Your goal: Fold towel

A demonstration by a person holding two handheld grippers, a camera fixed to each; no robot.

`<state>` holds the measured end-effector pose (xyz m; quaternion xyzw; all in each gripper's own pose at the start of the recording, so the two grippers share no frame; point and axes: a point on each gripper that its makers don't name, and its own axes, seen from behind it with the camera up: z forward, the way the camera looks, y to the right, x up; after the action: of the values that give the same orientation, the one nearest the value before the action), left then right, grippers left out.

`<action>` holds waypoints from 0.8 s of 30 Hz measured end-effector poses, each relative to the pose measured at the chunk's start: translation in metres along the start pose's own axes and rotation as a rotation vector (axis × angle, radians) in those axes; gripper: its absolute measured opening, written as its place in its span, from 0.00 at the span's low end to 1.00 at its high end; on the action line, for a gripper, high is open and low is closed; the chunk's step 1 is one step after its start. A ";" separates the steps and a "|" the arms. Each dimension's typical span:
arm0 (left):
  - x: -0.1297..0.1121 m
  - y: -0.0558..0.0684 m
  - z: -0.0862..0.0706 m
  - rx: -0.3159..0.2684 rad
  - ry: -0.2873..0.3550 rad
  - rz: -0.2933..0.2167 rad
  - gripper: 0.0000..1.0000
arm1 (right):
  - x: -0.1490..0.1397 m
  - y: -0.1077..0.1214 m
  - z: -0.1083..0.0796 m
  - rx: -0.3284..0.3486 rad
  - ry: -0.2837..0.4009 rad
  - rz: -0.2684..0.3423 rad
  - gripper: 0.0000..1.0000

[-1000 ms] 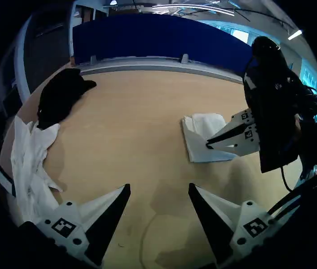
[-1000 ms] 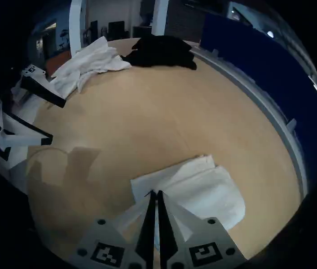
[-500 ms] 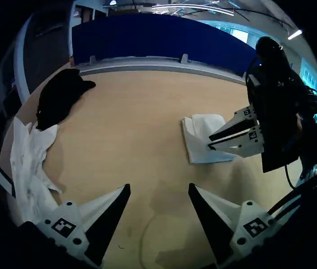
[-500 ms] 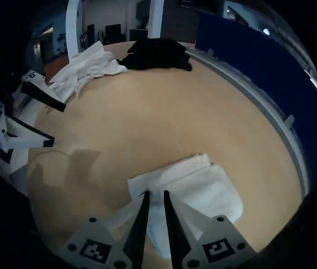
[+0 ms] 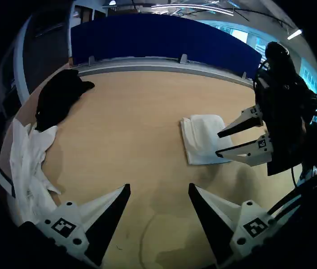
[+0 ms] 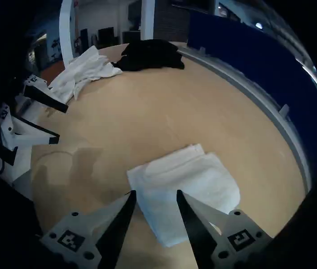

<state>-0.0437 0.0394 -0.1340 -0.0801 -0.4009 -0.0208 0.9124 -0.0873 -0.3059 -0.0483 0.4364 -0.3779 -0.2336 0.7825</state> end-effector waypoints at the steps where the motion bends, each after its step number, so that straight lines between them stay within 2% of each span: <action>1: 0.000 0.000 0.000 -0.001 0.000 0.000 0.96 | -0.003 0.001 -0.002 -0.006 -0.001 0.006 0.71; 15: 0.001 0.009 0.000 -0.009 0.002 0.004 0.96 | -0.059 0.012 -0.031 -0.082 -0.051 0.107 0.72; 24: 0.001 0.013 0.001 -0.012 0.001 0.007 0.96 | -0.076 0.013 -0.030 -0.098 -0.070 0.144 0.71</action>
<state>-0.0423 0.0528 -0.1345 -0.0870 -0.3998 -0.0198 0.9123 -0.1090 -0.2309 -0.0768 0.3608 -0.4234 -0.2102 0.8040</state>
